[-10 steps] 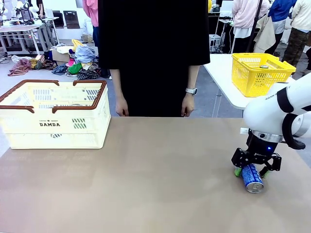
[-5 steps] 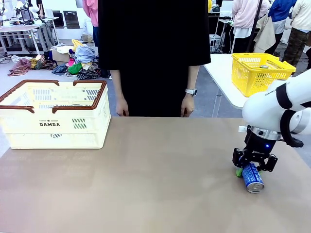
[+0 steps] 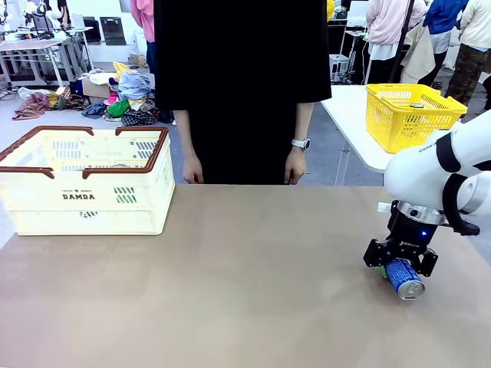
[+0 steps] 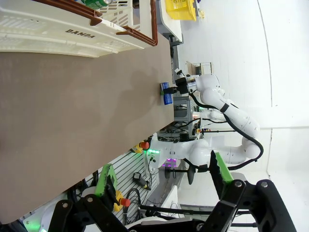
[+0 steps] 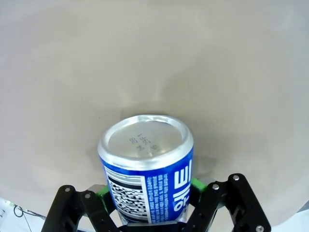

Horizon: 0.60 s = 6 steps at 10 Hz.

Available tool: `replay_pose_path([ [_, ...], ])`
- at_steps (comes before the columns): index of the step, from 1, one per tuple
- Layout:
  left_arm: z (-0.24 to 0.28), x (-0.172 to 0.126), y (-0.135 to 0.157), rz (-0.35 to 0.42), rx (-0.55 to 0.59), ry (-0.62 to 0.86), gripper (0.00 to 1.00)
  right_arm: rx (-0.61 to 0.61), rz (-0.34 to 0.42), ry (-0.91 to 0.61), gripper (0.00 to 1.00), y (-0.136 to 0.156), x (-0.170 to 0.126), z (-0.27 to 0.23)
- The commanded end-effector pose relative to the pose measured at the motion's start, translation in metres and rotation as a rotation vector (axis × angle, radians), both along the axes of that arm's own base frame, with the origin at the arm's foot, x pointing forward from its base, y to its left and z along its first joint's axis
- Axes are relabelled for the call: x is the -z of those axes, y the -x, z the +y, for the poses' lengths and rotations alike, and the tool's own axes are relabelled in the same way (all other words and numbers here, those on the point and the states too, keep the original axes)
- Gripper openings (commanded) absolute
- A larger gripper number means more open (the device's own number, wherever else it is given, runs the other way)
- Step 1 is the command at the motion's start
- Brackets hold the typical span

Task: Place the drinks into the Shopping basket.
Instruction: Pick up one drink and place it into the Shopping basket.

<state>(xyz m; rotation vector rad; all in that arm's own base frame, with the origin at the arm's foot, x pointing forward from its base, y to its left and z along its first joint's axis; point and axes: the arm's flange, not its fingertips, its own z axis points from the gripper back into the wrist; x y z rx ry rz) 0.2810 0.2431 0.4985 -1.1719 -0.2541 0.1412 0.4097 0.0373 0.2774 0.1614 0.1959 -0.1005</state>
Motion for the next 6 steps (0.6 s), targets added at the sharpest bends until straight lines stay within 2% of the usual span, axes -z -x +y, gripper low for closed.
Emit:
replay_pose_path([
  [1,-0.002,-0.002,0.002,-0.001,-0.004,0.007,1.00,-0.022,0.001,-0.047,0.00,0.000,-0.004,-0.003],
  [3,-0.002,-0.002,0.002,-0.001,-0.004,0.007,1.00,-0.026,-0.060,-0.071,0.00,-0.005,-0.029,-0.007],
  [4,-0.002,-0.002,0.002,-0.001,-0.004,0.007,1.00,-0.052,-0.124,-0.089,0.00,-0.003,-0.060,0.001],
  [5,-0.002,-0.002,0.002,-0.001,-0.004,0.007,1.00,-0.057,-0.143,-0.088,0.00,-0.004,-0.089,0.014],
  [6,-0.002,-0.002,0.002,-0.001,-0.004,0.007,1.00,-0.126,-0.149,-0.110,0.00,-0.002,-0.116,0.039],
])
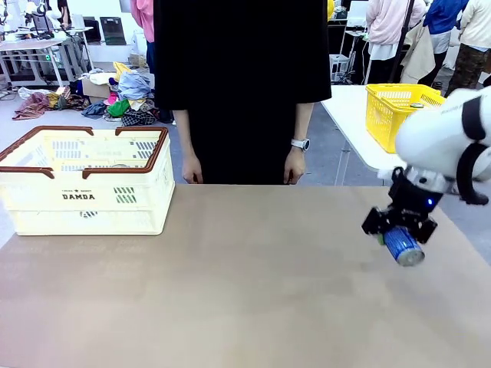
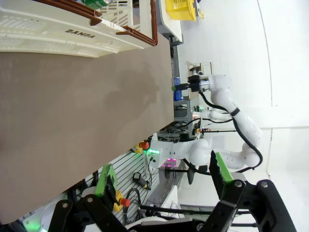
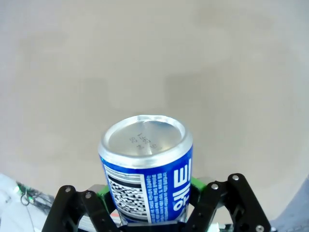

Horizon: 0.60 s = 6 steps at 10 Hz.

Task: Place the drinks into the Shopping basket.
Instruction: Pick up one drink and place it into the Shopping basket.

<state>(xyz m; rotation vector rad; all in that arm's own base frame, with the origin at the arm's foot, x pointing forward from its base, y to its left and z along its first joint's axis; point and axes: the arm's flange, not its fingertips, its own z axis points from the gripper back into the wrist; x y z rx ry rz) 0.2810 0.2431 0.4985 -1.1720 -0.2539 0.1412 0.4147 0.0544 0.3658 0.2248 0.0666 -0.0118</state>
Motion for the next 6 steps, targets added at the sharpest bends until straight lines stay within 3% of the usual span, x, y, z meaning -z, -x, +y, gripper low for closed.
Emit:
replay_pose_path([
  [1,-0.002,-0.002,0.002,-0.001,-0.004,0.007,1.00,-0.127,-0.026,-0.075,0.00,0.001,-0.043,0.059],
  [3,-0.002,-0.002,0.002,-0.001,-0.004,0.007,1.00,-0.196,0.013,-0.190,0.00,0.005,-0.047,0.154],
  [5,-0.002,-0.002,0.002,-0.001,-0.004,0.007,1.00,-0.196,0.031,-0.306,0.00,0.010,-0.028,0.230],
  [6,-0.002,-0.002,0.002,-0.001,-0.004,0.007,1.00,-0.113,-0.004,-0.380,0.00,0.010,-0.012,0.265],
])
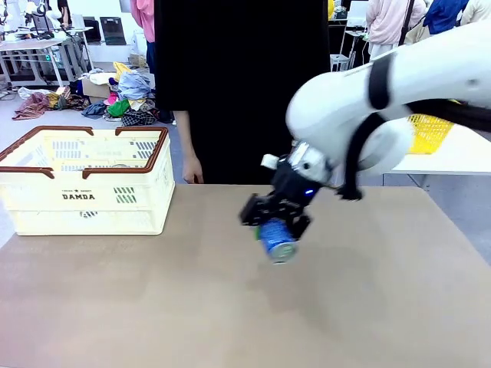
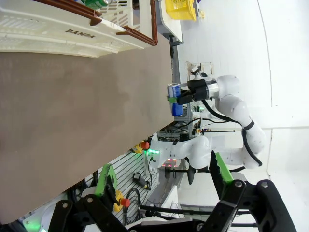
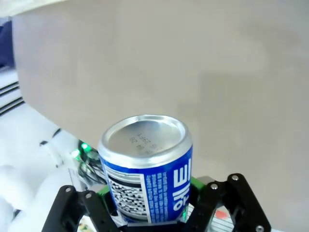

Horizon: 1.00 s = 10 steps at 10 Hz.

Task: Place the drinks into the Shopping basket.
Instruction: Pick up one drink and place it into the Shopping basket.

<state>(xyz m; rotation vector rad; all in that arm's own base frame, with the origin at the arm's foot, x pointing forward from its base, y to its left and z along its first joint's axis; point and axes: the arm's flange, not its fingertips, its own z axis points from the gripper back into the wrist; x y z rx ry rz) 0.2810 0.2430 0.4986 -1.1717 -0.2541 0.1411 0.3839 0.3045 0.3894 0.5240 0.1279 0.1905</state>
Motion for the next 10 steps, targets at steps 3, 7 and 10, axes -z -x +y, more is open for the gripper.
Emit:
replay_pose_path([
  [3,-0.001,-0.002,0.002,-0.001,-0.004,0.007,1.00,0.160,-0.066,-0.091,0.00,-0.011,0.072,0.085],
  [7,-0.001,-0.002,0.002,-0.001,-0.004,0.007,1.00,0.133,-0.042,-0.066,0.00,-0.005,0.081,0.083],
  [10,-0.001,-0.002,0.002,-0.001,-0.004,0.007,1.00,0.133,-0.042,-0.066,0.00,-0.005,0.081,0.083],
])
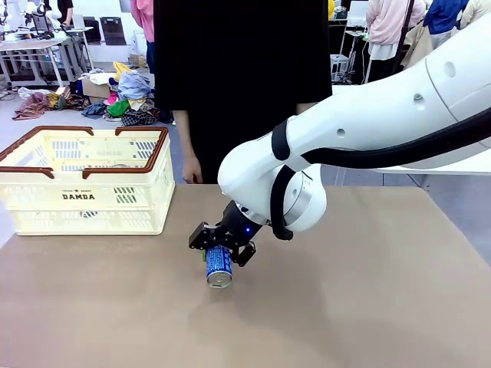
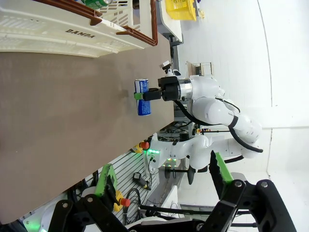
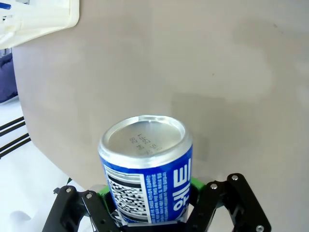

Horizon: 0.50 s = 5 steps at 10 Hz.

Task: Place the drinks into the Shopping basket.
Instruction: Pick up one drink and place it into the Shopping basket.

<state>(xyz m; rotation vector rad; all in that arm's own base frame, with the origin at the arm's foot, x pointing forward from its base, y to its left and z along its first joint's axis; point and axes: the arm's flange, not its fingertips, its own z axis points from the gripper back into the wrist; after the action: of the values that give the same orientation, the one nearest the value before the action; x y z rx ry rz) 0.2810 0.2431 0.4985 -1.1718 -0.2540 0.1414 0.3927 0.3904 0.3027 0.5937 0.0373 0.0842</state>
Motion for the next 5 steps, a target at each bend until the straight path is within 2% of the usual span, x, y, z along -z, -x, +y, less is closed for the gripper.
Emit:
replay_pose_path([
  [1,-0.002,-0.002,0.002,-0.001,-0.004,0.007,1.00,0.006,0.010,0.003,0.00,0.004,-0.005,-0.003],
  [2,-0.002,-0.002,0.002,-0.001,-0.004,0.007,1.00,0.000,0.000,0.000,0.00,0.000,0.000,0.000],
  [5,-0.002,-0.002,0.002,-0.001,-0.004,0.007,1.00,0.066,-0.009,0.151,0.00,0.002,-0.029,0.036],
])
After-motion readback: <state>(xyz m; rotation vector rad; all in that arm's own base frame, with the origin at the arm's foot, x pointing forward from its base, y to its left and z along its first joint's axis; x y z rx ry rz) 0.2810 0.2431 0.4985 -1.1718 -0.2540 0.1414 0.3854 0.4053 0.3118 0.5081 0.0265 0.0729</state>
